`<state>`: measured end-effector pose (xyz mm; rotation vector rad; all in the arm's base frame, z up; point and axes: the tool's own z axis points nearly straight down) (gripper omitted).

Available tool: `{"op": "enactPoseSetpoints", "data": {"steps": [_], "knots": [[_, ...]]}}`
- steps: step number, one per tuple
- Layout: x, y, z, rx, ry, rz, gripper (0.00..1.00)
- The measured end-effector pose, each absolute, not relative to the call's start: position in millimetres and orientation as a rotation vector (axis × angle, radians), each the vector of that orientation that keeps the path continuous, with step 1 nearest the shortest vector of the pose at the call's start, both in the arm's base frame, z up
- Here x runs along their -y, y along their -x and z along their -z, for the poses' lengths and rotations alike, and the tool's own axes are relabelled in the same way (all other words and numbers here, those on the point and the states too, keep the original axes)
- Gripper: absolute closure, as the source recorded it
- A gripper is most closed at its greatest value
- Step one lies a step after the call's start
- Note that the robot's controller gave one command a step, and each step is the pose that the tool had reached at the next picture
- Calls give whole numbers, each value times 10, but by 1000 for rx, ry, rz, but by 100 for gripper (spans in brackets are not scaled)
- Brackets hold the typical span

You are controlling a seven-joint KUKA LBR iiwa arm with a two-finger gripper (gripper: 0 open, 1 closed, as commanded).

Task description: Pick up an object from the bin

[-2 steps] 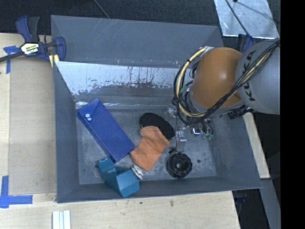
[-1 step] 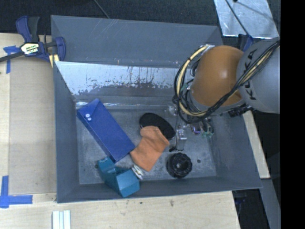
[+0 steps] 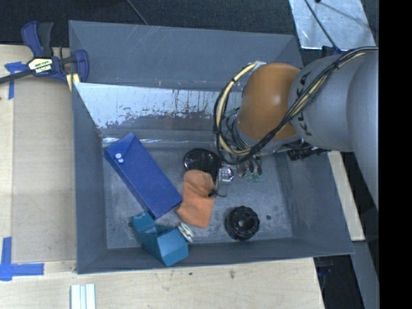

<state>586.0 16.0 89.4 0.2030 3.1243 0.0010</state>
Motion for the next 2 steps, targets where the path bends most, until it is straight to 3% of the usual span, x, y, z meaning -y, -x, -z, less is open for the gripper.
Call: {"op": "enactPoseSetpoints", "data": {"steps": [1,2], "knots": [[-240,-5938,-1033,-3140,-132,1,0],[-378,-5977,-1106,-3119,-329,-1,0]]}}
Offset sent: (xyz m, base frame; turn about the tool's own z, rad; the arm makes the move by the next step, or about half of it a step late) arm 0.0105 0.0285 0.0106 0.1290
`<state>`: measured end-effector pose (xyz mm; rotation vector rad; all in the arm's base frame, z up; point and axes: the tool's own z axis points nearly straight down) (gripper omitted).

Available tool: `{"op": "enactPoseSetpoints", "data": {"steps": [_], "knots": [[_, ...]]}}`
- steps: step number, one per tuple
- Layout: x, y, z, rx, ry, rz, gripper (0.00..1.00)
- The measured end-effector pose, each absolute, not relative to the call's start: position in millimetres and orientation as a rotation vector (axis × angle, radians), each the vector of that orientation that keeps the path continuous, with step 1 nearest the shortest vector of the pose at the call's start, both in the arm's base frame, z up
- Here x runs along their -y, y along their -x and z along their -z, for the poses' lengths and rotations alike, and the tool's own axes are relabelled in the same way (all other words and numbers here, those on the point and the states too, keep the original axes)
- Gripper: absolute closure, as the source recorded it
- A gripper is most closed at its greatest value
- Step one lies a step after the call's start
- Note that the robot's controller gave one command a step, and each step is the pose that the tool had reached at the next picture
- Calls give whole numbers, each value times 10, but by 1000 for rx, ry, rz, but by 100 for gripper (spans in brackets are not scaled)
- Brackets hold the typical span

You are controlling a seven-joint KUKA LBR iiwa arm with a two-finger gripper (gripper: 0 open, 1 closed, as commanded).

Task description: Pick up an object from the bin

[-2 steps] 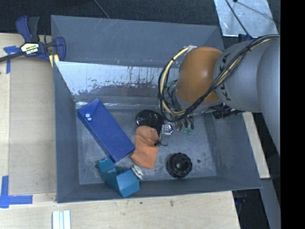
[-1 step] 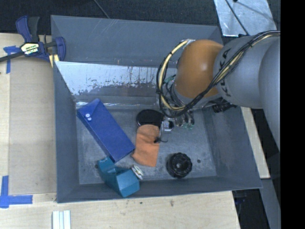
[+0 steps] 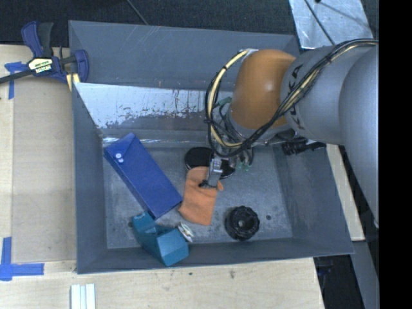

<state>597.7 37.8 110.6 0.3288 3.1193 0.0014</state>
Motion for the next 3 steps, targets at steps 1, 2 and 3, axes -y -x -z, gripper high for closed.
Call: {"op": "enactPoseSetpoints", "data": {"steps": [1,2,3], "knots": [[-379,-6162,-682,-3115,-388,0,0],[-300,-6049,-706,-3041,-784,-1,100],[-300,-6049,-706,-3041,-783,-1,100]]}}
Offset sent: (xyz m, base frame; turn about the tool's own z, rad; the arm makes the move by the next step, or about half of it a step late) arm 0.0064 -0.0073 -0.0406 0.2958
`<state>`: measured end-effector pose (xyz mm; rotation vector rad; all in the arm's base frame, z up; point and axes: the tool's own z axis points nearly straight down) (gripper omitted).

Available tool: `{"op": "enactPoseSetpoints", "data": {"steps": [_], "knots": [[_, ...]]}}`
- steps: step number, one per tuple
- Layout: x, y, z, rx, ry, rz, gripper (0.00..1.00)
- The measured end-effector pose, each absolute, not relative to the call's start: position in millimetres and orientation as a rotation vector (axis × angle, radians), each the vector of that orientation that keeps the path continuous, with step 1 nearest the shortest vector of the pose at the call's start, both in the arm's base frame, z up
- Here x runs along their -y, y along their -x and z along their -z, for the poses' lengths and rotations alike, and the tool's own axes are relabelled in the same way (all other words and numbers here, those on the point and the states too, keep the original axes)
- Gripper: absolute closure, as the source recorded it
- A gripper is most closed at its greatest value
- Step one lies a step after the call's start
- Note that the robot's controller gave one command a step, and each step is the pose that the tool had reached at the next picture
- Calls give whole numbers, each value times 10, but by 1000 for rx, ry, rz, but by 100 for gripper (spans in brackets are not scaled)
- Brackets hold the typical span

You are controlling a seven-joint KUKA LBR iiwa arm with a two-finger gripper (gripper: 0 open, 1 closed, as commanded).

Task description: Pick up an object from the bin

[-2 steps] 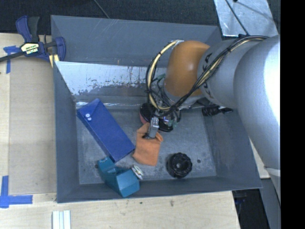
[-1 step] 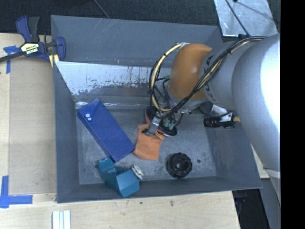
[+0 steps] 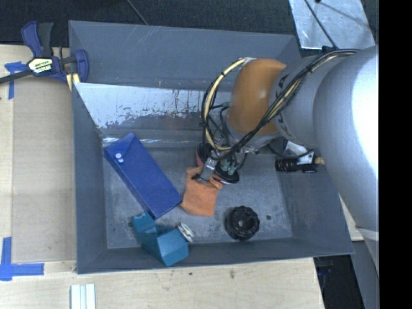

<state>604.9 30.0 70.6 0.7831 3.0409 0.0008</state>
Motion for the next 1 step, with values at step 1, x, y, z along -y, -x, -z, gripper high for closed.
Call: {"op": "enactPoseSetpoints", "data": {"steps": [1], "knots": [[-298,-6041,-740,-3042,-782,0,100]]}}
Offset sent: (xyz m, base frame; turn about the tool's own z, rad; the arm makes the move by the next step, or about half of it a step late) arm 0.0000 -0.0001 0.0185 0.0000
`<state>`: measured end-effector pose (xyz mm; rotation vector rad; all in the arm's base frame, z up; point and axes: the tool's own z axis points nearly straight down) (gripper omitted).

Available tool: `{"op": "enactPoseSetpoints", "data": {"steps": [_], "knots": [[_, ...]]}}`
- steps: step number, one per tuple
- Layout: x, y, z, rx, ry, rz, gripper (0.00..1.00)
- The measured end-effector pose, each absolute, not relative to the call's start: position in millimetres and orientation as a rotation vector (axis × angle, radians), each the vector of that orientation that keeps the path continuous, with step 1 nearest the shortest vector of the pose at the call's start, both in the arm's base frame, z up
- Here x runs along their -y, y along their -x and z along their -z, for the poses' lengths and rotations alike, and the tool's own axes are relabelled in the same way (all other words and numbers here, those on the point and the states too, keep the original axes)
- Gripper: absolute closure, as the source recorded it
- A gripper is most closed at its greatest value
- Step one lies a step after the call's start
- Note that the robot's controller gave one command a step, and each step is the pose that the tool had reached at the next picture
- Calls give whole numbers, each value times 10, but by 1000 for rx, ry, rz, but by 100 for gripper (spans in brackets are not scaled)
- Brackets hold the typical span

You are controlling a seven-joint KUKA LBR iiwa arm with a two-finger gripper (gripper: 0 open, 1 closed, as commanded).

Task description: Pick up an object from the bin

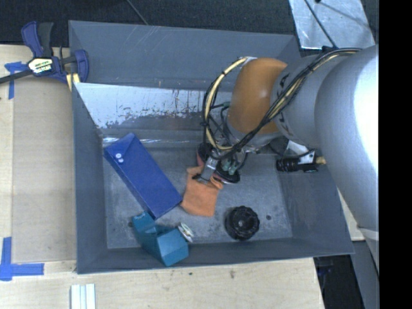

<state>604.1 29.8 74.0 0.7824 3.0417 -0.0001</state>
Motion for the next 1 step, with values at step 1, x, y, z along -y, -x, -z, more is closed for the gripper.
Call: {"op": "enactPoseSetpoints", "data": {"steps": [1], "knots": [[-296,-6043,-808,-3042,-782,0,100]]}}
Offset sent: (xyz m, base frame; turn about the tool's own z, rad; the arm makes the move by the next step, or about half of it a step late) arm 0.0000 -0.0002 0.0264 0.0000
